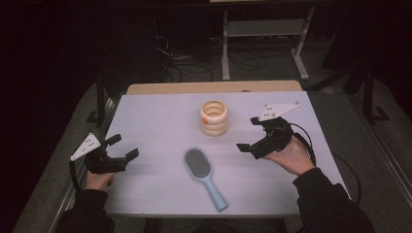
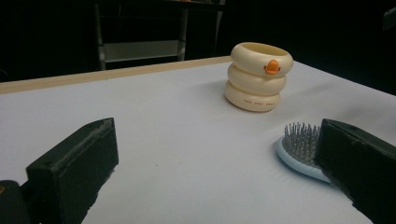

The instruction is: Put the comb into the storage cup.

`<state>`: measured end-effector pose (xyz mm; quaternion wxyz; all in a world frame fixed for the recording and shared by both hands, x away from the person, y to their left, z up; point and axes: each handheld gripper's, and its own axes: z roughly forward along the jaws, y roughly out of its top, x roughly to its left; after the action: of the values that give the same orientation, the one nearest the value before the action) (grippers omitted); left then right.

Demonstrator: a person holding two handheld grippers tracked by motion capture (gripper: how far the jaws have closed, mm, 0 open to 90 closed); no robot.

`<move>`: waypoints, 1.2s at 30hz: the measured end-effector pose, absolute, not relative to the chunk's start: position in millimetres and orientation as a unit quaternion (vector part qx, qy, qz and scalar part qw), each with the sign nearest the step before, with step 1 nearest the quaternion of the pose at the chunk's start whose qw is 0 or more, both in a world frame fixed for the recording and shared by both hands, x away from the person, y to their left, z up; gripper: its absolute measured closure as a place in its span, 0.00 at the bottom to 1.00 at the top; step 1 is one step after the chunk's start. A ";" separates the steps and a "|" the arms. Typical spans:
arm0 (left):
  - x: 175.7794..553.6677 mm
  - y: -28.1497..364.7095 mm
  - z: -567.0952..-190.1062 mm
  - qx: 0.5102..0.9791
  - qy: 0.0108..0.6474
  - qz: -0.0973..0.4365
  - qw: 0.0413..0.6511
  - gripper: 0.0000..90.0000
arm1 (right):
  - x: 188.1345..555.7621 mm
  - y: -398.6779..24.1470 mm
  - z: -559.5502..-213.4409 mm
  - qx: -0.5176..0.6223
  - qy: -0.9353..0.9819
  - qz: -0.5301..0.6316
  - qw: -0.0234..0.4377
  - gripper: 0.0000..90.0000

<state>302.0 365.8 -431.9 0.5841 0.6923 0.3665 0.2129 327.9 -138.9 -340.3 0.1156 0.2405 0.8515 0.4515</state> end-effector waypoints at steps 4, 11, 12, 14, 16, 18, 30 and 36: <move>302.1 365.3 -432.0 0.692 0.366 0.213 0.585 0.00 | 328.6 -130.5 -339.8 0.230 0.856 0.449 0.109 0.00; 302.1 365.4 -431.9 0.692 0.366 0.213 0.585 0.00 | 329.0 -115.6 -340.8 0.217 0.864 0.443 0.098 0.00; 302.0 365.4 -431.8 0.692 0.365 0.214 0.585 0.00 | 329.2 -113.3 -341.3 0.214 0.866 0.442 0.097 0.00; 302.1 365.4 -431.8 0.692 0.365 0.214 0.585 0.00 | 329.2 -108.3 -342.7 0.210 0.868 0.440 0.094 0.00; 302.1 365.3 -431.8 0.692 0.365 0.213 0.585 0.00 | 329.3 -104.8 -344.0 0.206 0.871 0.436 0.092 0.00; 302.2 365.2 -431.9 0.692 0.365 0.213 0.585 0.00 | 329.4 -100.5 -345.7 0.203 0.874 0.433 0.089 0.00; 302.3 364.8 -431.9 0.694 0.362 0.213 0.585 0.00 | 329.5 -80.1 -355.8 0.187 0.883 0.425 0.070 0.00; 302.4 364.5 -432.0 0.695 0.361 0.212 0.585 0.00 | 328.8 -70.8 -360.9 0.179 0.888 0.419 0.063 0.00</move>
<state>302.4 364.5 -432.0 0.5848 0.6950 0.3608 0.2118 328.8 -70.8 -360.9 0.0633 0.1788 0.8882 0.4185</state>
